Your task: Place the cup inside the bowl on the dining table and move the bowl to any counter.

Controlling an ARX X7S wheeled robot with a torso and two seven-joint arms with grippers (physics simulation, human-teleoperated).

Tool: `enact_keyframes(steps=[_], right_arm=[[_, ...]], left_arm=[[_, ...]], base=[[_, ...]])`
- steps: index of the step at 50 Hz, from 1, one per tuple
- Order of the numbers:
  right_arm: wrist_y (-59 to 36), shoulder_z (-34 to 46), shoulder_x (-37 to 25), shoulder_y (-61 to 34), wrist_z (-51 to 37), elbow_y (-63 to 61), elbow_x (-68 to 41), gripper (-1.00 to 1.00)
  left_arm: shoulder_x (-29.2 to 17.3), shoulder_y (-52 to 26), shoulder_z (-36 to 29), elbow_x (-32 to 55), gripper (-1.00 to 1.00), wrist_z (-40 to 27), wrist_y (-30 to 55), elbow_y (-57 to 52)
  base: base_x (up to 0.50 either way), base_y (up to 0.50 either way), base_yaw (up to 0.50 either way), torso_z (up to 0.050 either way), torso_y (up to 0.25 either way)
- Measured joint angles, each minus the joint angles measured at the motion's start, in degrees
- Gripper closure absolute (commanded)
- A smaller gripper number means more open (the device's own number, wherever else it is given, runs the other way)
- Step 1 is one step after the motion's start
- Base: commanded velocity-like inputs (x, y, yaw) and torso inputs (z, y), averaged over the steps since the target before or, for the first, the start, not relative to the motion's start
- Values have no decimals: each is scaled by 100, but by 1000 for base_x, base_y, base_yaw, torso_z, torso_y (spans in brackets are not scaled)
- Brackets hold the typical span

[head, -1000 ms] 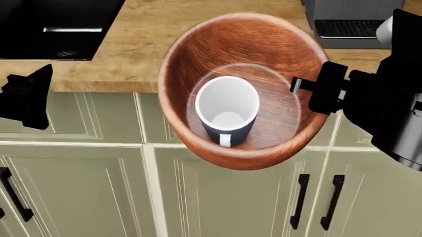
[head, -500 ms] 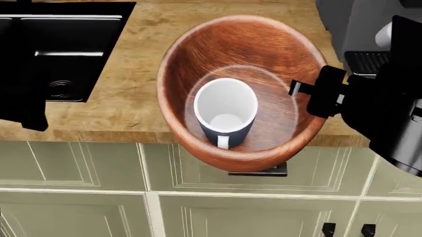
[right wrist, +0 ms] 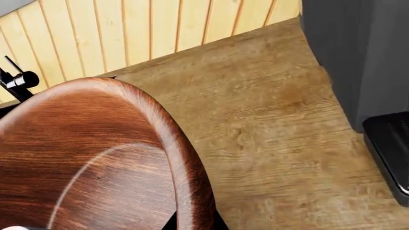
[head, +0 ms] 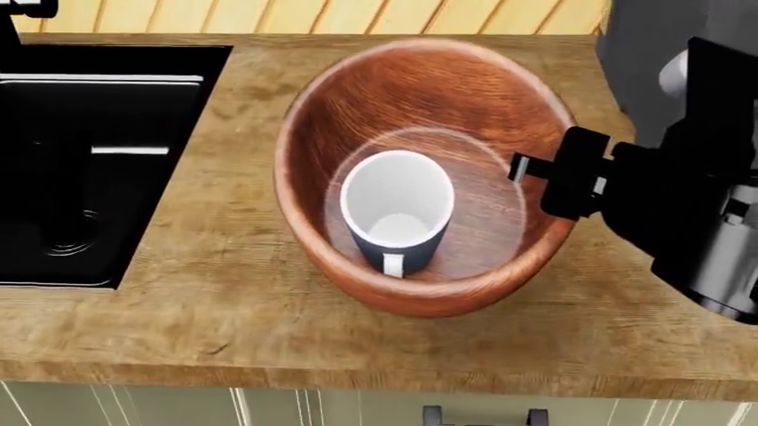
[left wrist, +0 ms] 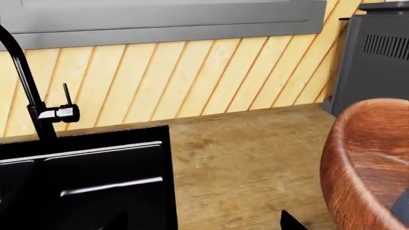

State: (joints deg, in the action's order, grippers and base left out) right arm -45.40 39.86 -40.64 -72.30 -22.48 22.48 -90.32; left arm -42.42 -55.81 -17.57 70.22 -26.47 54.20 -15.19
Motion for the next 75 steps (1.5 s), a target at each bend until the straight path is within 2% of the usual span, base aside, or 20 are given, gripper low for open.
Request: enact_keyframes(steps=[10,34,75], right_arm=[[9,7,21,30,5,11,16,100],[95,54,145,170,98,182,45,100],[411,627,1222,-294,1011,2296,914,100]], left_arm=[[-2,10,-12,-4,-100,2,-11,3],[-15,66,-13,3,-100,-4,-65,-3],[-133,281,71,19,-100,84,-242,2]], base=[[316,66,0,0,2],[7,4,0,0,0],[0,0,0,0,0]])
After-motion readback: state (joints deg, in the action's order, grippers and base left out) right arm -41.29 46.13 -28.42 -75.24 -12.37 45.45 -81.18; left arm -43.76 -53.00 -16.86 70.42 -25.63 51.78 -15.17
